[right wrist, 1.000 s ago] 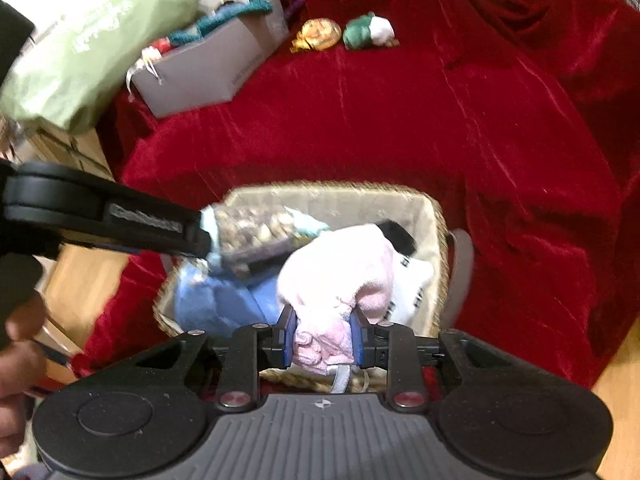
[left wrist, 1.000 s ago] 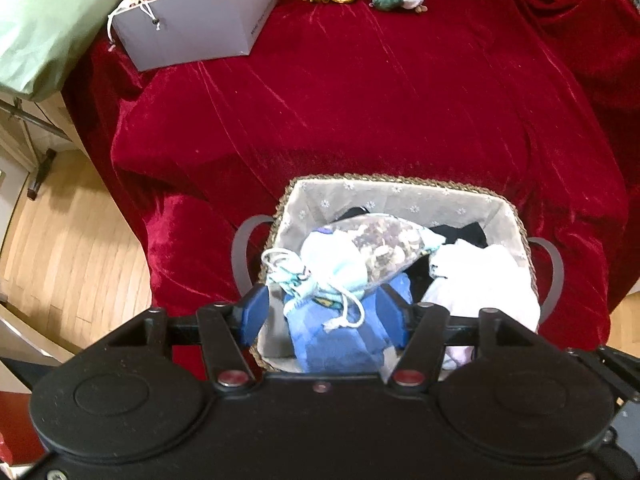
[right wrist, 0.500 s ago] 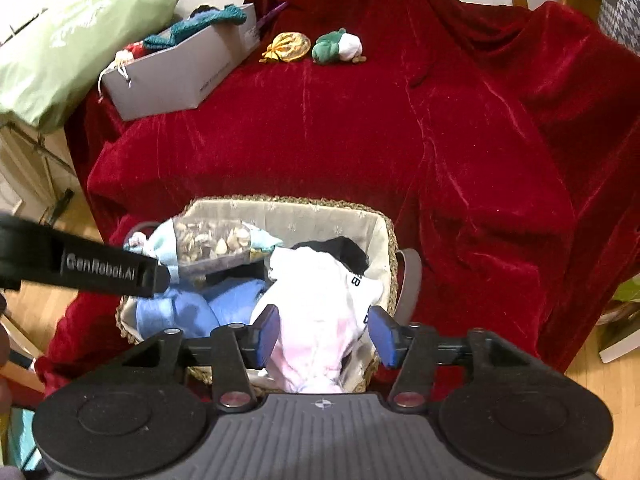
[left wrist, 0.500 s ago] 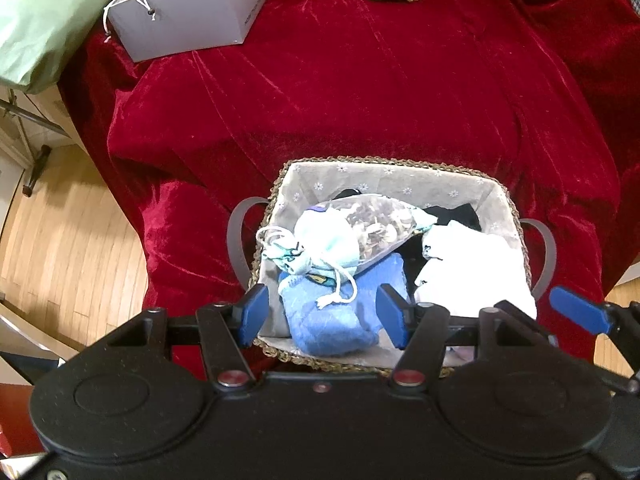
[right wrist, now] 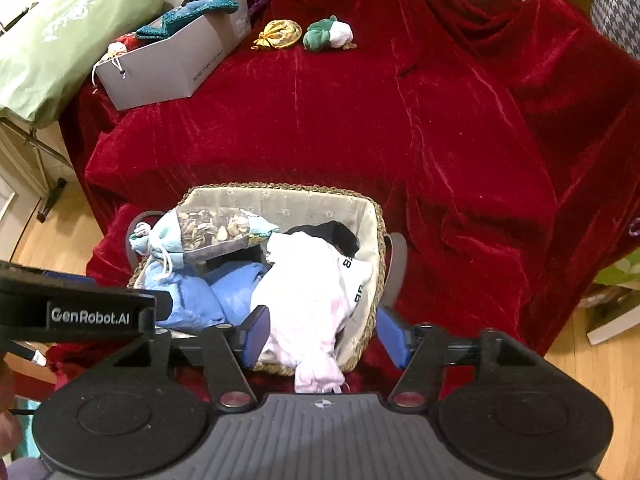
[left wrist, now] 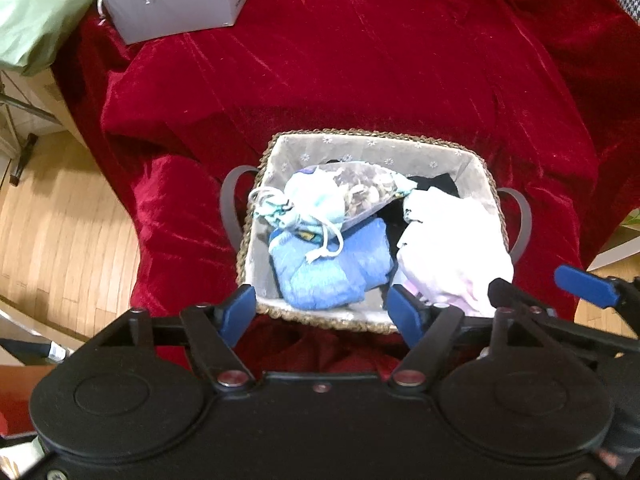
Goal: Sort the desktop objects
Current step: 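Open both tools to release the floral pouch and pink bag into the basket, then withdraw both open tools from the basket toward the yellow pouch and plush toy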
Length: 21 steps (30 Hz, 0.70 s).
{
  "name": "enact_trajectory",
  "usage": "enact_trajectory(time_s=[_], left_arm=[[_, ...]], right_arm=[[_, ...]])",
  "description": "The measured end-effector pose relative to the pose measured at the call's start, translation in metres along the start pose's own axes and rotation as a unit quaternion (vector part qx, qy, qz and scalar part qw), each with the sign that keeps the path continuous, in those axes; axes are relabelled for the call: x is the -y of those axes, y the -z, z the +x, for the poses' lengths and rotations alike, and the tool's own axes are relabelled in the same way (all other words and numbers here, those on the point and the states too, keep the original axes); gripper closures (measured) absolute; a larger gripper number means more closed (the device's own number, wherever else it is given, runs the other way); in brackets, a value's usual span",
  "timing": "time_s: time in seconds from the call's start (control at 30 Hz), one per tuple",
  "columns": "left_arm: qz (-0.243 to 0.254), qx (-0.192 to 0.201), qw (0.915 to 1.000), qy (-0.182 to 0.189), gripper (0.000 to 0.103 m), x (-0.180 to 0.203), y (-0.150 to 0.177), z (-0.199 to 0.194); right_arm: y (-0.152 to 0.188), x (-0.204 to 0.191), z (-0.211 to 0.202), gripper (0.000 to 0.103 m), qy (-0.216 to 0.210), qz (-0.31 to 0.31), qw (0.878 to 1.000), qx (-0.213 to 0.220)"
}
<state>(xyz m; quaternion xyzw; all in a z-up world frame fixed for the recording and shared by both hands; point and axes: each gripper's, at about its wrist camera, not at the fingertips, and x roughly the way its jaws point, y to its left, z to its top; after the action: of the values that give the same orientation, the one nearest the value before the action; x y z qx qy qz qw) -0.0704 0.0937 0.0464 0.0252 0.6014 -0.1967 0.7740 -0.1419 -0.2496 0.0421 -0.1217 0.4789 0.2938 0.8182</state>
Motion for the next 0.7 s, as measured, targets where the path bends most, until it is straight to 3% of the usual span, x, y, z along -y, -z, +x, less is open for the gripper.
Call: enact_trajectory(time_s=[0.37,0.7], left_arm=[[0.02,-0.026,0.9993,0.016,0.029,0.0,0.017,-0.007],[0.065,-0.097,0.9913,0.061,0.025,0.005,0.022,0.005]], right_arm=[[-0.006,0.01,-0.011,0.03,-0.009,0.04,0.999,-0.01],[-0.016,0.004,0.003,0.023,-0.025,0.04,0.998,-0.043]])
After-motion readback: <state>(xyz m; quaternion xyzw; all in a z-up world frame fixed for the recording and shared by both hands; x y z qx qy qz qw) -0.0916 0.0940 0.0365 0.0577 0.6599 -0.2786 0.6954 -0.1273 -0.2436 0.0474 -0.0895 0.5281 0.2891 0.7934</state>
